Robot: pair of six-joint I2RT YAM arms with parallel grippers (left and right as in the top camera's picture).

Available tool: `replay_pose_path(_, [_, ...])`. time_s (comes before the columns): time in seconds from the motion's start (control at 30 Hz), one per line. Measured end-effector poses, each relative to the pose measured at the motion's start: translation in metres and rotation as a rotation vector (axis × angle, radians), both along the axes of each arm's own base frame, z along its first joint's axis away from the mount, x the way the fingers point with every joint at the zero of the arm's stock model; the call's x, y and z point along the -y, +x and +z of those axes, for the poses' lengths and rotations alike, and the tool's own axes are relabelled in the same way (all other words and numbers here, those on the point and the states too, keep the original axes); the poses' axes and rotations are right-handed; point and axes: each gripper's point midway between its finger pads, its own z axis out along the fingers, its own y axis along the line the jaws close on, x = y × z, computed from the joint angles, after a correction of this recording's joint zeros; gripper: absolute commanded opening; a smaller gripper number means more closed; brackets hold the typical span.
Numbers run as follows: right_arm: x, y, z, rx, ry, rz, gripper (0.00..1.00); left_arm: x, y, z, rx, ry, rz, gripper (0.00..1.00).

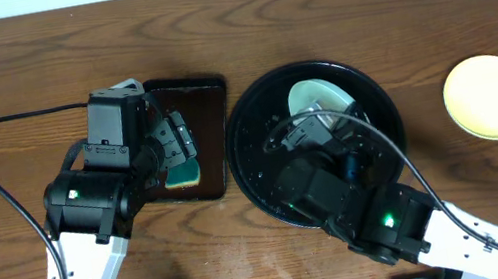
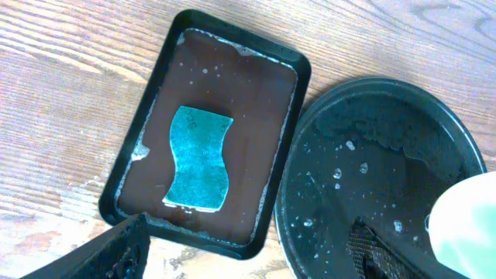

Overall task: Clean dirty plates on tray and stack at the side
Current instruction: 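Move the pale green plate right onto the yellow plate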

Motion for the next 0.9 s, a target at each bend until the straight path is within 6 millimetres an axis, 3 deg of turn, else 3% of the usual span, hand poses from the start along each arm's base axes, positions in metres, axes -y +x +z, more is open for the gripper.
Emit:
replay_pose_path(0.1, [0.011,0.004,-0.018,-0.056,0.129,-0.051,0.01,0.0,0.0,0.0,0.0,0.0,0.0,0.83])
replay_pose_path(0.4, [0.08,0.028,-0.074,-0.22,0.704,-0.424,0.01,0.0,0.0,0.0,0.0,0.0,0.0,0.83])
replay_pose_path(0.63, [0.18,0.038,-0.094,-0.249,1.068,-0.713,0.01,0.0,0.0,0.0,0.0,0.0,0.0,0.83])
replay_pose_path(0.8, [0.273,0.024,-0.094,-0.09,1.25,-0.928,0.01,0.0,0.0,0.0,0.0,0.0,0.0,0.83])
replay_pose_path(0.9, [0.315,0.014,-0.1,-0.008,1.296,-1.025,0.01,0.0,0.0,0.0,0.0,0.0,0.0,0.83])
